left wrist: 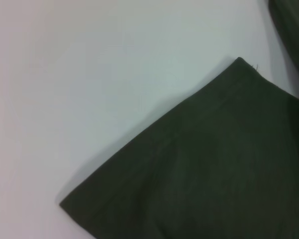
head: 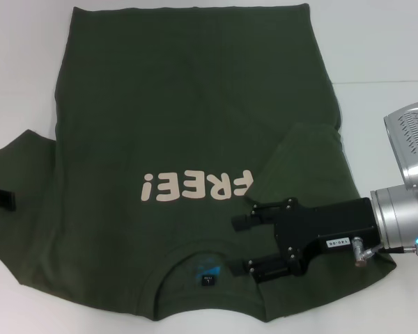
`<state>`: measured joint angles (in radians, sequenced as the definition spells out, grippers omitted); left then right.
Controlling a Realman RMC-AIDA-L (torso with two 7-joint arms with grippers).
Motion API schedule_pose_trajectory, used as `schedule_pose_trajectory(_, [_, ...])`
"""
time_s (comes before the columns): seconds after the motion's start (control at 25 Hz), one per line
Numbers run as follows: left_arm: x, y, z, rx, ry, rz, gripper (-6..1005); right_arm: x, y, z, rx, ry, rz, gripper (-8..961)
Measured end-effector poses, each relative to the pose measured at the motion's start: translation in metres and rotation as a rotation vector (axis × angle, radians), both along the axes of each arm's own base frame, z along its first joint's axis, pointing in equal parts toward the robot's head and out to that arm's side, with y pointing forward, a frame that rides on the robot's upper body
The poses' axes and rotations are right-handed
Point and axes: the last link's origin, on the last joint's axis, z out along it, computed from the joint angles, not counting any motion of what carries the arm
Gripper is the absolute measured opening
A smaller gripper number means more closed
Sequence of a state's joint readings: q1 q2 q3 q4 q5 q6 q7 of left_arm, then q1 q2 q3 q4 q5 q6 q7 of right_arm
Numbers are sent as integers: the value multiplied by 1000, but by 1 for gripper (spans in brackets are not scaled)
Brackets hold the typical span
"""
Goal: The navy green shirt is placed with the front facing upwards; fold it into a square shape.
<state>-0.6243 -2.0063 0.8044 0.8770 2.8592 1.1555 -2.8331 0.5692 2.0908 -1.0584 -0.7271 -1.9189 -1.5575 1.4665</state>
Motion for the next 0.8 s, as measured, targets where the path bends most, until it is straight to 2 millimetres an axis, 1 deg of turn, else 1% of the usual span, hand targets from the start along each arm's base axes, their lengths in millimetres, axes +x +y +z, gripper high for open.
schedule_pose_trajectory(0.32, [5, 3, -3, -27, 25, -27, 826, 0, 0, 0, 0, 0, -1, 834])
schedule_pose_trajectory(0.56, [6, 4, -3, -30, 31, -34, 602, 0, 0, 0, -2, 0, -3, 835])
schedule_pose_trajectory(0.76, [6, 4, -2, -26, 35, -36, 353, 0, 0, 0, -3, 1, -3, 835])
schedule_pose_trajectory(0.8, [6, 4, -2, -26, 36, -36, 286, 0, 0, 0, -3, 1, -4, 835])
